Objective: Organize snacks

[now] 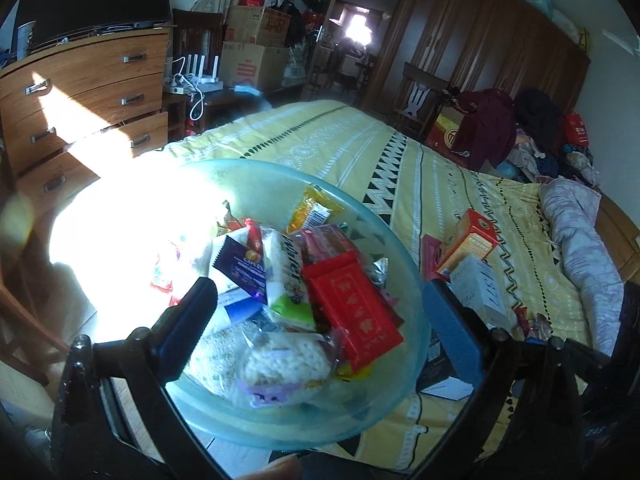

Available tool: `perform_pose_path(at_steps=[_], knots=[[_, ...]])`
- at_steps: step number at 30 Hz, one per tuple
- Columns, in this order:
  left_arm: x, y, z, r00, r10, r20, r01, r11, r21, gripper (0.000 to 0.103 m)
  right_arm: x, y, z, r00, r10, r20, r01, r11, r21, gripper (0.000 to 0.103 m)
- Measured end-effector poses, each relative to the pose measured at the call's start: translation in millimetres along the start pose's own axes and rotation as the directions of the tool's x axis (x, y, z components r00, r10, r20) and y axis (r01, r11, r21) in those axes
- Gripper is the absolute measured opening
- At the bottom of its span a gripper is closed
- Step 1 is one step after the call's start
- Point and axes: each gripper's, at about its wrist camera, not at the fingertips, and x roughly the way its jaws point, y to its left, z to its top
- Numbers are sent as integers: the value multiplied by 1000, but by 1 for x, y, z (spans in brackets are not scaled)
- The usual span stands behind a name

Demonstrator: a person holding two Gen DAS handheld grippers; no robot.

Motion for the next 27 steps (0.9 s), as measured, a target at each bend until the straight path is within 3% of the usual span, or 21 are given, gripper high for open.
perform_pose_path(at_steps=[5, 9, 27], knots=[[4, -17, -16, 998, -39, -43, 40, 999, 12, 103, -21, -40, -64, 996, -61, -71, 70, 990, 123, 84], [8, -27, -19, 996, -61, -62, 62, 998, 16, 103, -31, -59, -92, 992, -83, -98, 101, 976, 191, 84], [4, -62, -33, 993, -87, -85, 92, 994, 55, 103, -41, -60, -100, 993, -66, -96, 85, 973, 214, 84]])
